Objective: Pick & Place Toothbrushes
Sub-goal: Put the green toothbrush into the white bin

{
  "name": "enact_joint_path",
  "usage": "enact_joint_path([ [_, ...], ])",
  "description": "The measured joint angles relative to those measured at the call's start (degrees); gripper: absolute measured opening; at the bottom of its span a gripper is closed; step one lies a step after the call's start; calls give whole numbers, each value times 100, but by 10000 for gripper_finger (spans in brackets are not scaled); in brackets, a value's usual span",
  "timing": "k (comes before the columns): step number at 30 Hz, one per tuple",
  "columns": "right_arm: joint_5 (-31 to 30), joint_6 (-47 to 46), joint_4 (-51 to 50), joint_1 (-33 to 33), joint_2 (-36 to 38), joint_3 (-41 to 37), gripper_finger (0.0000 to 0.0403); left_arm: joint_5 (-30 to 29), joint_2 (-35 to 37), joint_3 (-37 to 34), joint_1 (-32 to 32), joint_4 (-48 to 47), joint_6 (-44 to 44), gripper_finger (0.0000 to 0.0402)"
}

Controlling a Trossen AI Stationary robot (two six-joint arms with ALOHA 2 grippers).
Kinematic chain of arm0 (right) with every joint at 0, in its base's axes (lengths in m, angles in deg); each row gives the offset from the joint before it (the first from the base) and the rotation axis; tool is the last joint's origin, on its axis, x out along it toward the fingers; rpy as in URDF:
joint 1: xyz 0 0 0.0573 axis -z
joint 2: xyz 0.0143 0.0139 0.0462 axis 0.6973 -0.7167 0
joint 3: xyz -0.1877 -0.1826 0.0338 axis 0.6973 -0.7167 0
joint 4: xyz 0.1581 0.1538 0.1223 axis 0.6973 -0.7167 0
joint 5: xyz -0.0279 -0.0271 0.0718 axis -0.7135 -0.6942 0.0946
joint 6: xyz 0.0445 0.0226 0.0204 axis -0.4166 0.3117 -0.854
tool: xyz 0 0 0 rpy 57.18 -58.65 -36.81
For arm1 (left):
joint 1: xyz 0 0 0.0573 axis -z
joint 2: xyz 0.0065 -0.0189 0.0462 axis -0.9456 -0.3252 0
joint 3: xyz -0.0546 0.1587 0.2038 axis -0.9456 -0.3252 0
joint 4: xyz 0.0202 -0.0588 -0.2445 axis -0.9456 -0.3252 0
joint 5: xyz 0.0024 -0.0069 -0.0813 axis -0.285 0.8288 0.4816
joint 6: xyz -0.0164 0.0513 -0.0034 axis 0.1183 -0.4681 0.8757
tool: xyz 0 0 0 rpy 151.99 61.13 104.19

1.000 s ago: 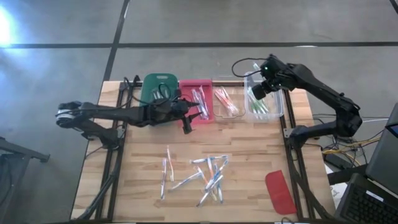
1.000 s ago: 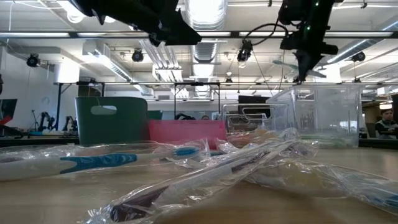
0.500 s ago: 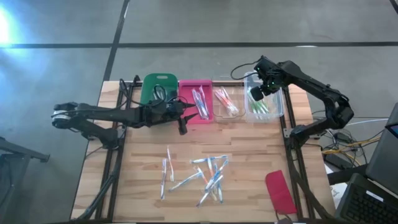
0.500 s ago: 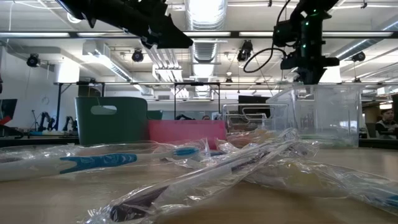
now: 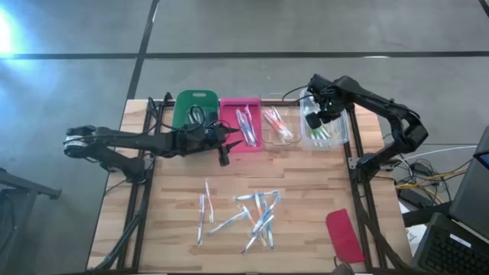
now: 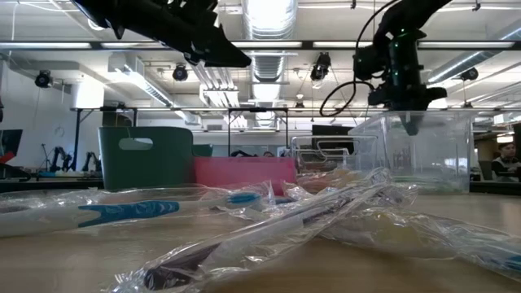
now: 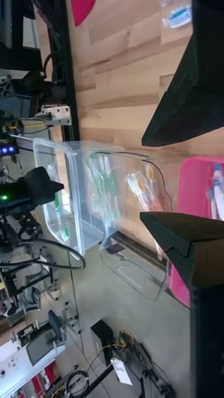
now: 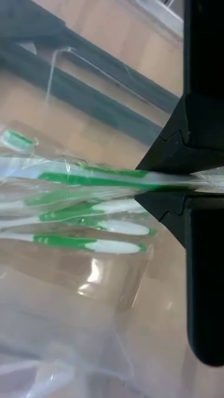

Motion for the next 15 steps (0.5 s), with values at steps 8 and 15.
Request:
enact_joint_path([
  [8,-24,-2,54,61,-38,-280,24,0,0,0,0,24,-23,186],
  [15,-37,-1,301,66,-38,-457,41,0,0,0,0,22,-23,186],
])
